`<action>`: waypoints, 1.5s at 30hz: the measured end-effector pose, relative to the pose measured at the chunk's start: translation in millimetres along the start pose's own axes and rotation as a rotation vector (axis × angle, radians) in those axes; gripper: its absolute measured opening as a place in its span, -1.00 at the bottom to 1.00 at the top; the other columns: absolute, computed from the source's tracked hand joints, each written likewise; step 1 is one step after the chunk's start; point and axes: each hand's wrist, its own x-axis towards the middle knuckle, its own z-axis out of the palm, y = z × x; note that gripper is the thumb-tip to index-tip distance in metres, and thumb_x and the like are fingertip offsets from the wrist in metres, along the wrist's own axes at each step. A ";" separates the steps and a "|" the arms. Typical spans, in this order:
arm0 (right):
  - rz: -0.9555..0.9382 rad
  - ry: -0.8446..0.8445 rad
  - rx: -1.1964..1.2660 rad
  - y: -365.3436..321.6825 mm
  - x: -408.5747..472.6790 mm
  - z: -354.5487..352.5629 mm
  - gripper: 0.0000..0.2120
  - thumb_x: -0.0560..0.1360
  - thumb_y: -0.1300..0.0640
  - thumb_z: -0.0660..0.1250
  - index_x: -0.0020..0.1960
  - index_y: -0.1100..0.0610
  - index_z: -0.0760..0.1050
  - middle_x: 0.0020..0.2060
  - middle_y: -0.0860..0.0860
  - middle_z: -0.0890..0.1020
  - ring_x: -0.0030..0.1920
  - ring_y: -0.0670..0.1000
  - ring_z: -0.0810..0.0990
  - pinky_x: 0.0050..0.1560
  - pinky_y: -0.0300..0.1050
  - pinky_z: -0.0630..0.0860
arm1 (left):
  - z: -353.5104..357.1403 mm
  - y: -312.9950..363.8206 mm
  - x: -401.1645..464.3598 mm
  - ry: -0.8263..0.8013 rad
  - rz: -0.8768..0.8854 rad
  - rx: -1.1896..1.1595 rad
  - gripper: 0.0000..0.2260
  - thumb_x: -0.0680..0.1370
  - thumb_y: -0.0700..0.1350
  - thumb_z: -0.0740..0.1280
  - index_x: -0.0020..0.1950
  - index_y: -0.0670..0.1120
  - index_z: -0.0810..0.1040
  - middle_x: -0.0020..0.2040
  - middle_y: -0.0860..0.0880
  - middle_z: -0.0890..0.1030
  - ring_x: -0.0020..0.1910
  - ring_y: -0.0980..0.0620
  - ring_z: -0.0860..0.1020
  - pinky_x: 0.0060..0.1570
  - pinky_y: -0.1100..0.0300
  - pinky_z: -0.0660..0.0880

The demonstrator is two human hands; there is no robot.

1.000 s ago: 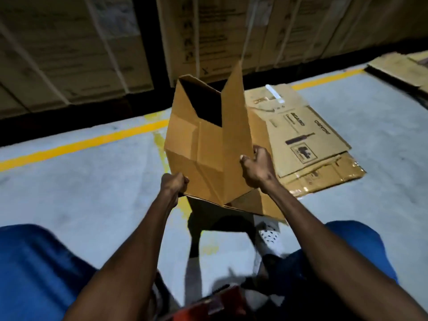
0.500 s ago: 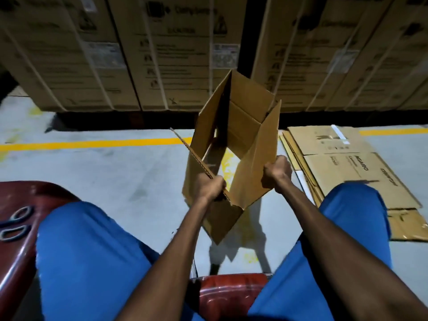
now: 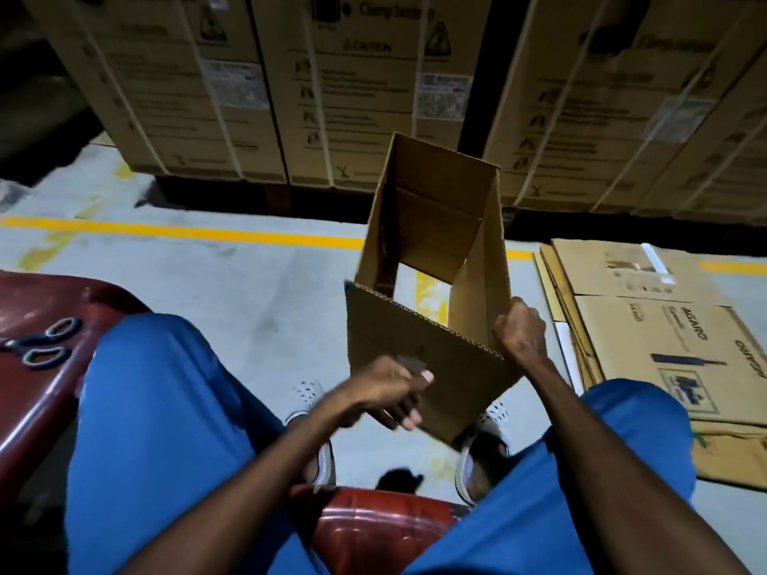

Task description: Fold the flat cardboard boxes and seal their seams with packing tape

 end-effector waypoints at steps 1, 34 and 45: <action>0.006 0.007 0.007 3.6 3.8 -0.6 -0.66 0.59 0.24 0.30 0.34 0.30 0.44 0.20 0.29 0.58 0.20 0.30 0.56 0.14 0.10 0.52 | -16.0 5.3 0.8 0.071 0.053 0.004 -0.63 0.64 0.10 0.27 -0.21 -0.14 0.55 -0.32 -0.15 0.66 -0.46 0.06 0.61 -0.46 0.32 0.49; -0.211 -0.011 -0.270 -0.5 66.3 1.6 -0.14 0.54 0.20 0.40 0.61 0.18 -0.10 0.55 0.27 0.19 0.37 0.35 0.43 0.30 0.23 0.47 | -190.3 14.6 97.9 0.440 -0.038 0.276 -0.66 0.60 -0.06 0.26 0.34 -0.17 0.45 0.14 -0.21 0.60 -0.02 -0.19 0.62 -0.23 -0.05 0.65; -0.303 -0.926 -0.330 48.5 31.4 -21.1 0.30 0.07 -0.62 0.35 0.63 -0.15 -0.09 0.58 0.01 -0.13 0.54 0.05 -0.38 0.40 0.19 -0.52 | -190.9 2.6 99.5 0.428 0.123 0.274 -0.12 0.40 0.58 -0.05 0.41 -0.03 0.45 0.30 -0.11 0.57 0.20 -0.17 0.58 0.12 -0.20 0.57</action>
